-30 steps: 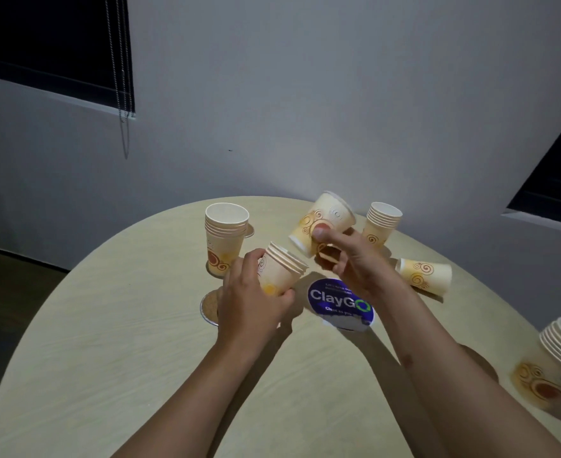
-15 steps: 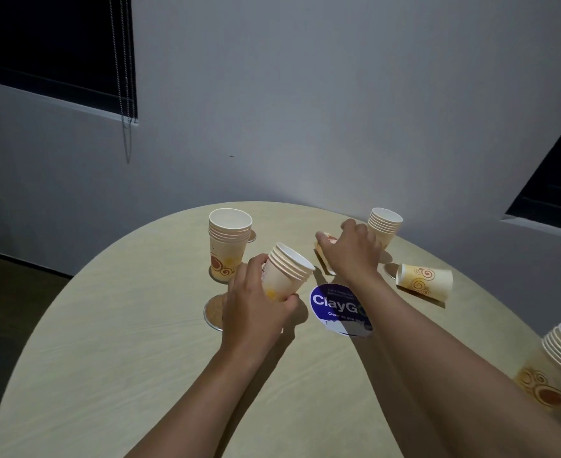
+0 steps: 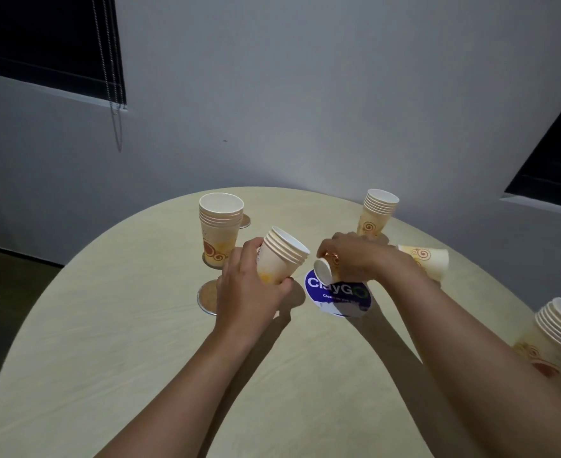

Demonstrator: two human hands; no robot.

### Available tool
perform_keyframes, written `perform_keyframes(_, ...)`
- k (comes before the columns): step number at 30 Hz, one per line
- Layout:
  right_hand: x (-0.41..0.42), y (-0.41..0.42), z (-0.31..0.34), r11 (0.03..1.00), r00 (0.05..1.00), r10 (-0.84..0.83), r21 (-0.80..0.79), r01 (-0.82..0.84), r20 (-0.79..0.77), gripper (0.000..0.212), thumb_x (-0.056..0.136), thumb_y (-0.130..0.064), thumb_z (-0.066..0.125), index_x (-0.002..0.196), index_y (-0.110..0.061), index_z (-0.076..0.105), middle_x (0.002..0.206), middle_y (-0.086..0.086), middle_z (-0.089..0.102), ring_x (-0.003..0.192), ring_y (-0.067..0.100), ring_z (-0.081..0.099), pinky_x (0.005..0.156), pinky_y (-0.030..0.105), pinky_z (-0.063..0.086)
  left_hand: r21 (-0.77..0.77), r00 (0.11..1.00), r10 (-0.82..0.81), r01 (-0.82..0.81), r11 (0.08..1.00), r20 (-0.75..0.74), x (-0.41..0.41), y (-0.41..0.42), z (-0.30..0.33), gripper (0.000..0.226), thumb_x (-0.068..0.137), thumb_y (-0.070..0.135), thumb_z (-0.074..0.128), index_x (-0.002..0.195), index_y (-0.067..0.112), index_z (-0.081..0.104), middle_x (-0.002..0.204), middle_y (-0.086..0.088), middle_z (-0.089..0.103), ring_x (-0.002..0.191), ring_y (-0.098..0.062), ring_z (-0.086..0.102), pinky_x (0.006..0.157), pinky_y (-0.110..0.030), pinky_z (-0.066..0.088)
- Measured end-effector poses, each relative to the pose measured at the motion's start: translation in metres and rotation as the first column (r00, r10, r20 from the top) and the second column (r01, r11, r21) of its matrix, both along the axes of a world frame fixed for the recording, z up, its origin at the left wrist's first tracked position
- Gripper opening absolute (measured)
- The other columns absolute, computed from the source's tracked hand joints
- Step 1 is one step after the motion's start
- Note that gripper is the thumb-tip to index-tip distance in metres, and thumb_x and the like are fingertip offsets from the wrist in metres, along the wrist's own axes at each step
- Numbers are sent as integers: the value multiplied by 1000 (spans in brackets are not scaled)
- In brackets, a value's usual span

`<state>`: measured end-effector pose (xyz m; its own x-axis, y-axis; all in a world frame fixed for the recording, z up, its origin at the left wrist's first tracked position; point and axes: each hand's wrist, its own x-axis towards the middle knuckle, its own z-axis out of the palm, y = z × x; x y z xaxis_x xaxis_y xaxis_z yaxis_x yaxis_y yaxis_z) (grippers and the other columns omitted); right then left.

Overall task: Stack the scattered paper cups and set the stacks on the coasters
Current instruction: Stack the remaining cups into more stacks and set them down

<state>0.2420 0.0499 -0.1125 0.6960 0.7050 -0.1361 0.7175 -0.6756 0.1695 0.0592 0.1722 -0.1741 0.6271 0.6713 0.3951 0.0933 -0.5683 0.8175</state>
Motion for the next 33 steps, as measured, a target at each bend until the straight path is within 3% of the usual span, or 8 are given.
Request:
perform_keyframes(6, -34, -43, -4, 932, 996, -88, 352, 83, -1, 48, 88, -37, 53, 136, -33, 57, 148, 0, 53, 135, 25, 42, 107, 49, 33, -2, 995, -95, 95, 996, -8, 1, -18, -2, 76, 66, 39, 82, 130, 34, 43, 119, 6, 53, 103, -17, 55, 79, -42, 57)
perform_keyframes(11, -59, -63, -24, 903, 993, -117, 418, 103, 9, 43, 101, -46, 48, 135, -23, 63, 138, 3, 57, 122, 21, 49, 89, 36, 40, 31, 988, -139, 141, 990, -61, 4, -22, -2, 78, 64, 46, 78, 131, 36, 41, 122, 6, 53, 104, -16, 53, 81, -43, 56)
perform_keyframes(15, -63, -75, -32, 722, 963, -246, 643, 256, -107, 28, 95, -40, 70, 114, -21, 64, 127, -1, 59, 112, 16, 59, 75, 23, 51, 51, 976, -190, 196, 979, -106, 2, -27, -3, 85, 54, 62, 67, 131, 40, 39, 118, 12, 51, 104, -13, 51, 80, -39, 55)
perform_keyframes(19, -58, -83, -28, 410, 831, -405, 736, 539, -382, 62, 84, -28, 84, 133, -25, 46, 141, 5, 50, 117, 20, 58, 75, 27, 54, 88, 971, -206, 217, 972, -117, 3, -30, -6, 82, 61, 58, 75, 131, 41, 37, 121, 11, 52, 104, -11, 50, 80, -36, 53)
perform_keyframes(23, -55, -95, -16, 345, 581, -547, 471, 812, -602, 77, 76, -44, 87, 136, -17, 47, 124, 6, 59, 104, 20, 61, 78, 35, 54, 118, 972, -207, 219, 969, -108, 3, -30, -8, 79, 63, 54, 78, 130, 41, 38, 120, 9, 54, 103, -13, 51, 81, -41, 54)
perform_keyframes(26, -53, -102, -28, 92, 431, -48, 426, 900, -901, 66, 73, -26, 91, 127, -16, 53, 118, 9, 67, 103, 27, 72, 86, 46, 63, 136, 975, -196, 209, 968, -107, 3, -31, -9, 79, 63, 54, 78, 131, 40, 39, 120, 9, 54, 103, -12, 50, 83, -42, 54)
perform_keyframes(30, -57, -91, -18, -132, 463, 476, 460, 878, -748, 59, 74, -12, 88, 125, -15, 59, 111, 9, 77, 106, 28, 75, 79, 37, 65, 156, 975, -187, 204, 966, -117, 3, -32, -9, 80, 64, 54, 78, 132, 40, 37, 121, 9, 53, 105, -12, 50, 84, -43, 54)
perform_keyframes(33, -71, -68, -14, -17, 472, 572, 565, 825, -671, 50, 73, -16, 88, 118, -13, 65, 102, 6, 81, 98, 21, 78, 75, 31, 63, 163, 975, -189, 206, 965, -114, 2, -32, -8, 80, 65, 52, 80, 132, 39, 37, 118, 8, 52, 103, -12, 51, 82, -42, 55)
